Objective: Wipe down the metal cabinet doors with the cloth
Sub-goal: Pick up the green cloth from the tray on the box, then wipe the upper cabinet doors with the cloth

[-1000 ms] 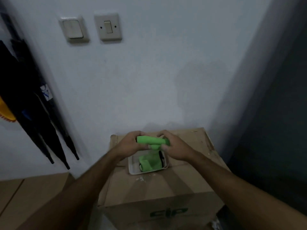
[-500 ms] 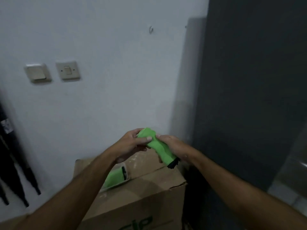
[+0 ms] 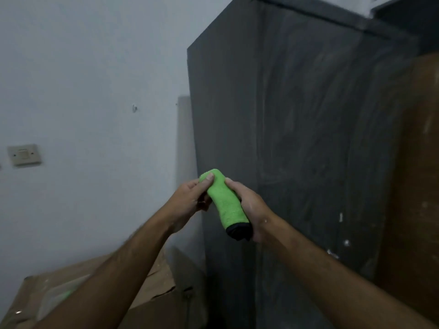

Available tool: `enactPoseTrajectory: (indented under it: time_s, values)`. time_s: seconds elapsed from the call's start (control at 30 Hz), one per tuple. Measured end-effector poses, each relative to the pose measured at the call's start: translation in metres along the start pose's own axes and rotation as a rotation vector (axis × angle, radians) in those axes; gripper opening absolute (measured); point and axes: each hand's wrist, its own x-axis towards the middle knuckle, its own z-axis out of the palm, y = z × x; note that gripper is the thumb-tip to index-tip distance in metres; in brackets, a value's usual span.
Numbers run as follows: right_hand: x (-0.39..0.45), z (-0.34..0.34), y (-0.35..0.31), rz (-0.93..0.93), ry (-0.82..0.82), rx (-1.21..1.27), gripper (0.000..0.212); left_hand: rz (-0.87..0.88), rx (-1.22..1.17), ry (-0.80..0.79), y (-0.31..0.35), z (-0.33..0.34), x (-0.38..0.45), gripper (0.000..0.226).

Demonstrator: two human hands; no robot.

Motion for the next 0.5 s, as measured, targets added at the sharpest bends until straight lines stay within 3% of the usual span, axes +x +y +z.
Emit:
enactPoseTrajectory:
  time_s: [0.27,0.5]
  values:
    - [-0.028,-0.050,-0.107,-0.337,0.179,-0.175,0.023,0.299,0.242,0.197,0.096,0.102,0.044,0.028]
    - [0.006,-0.063,-0.197,-0.796,0.315,-0.416,0.014,0.473,0.379,0.275,0.170,0.116,0.094,0.029]
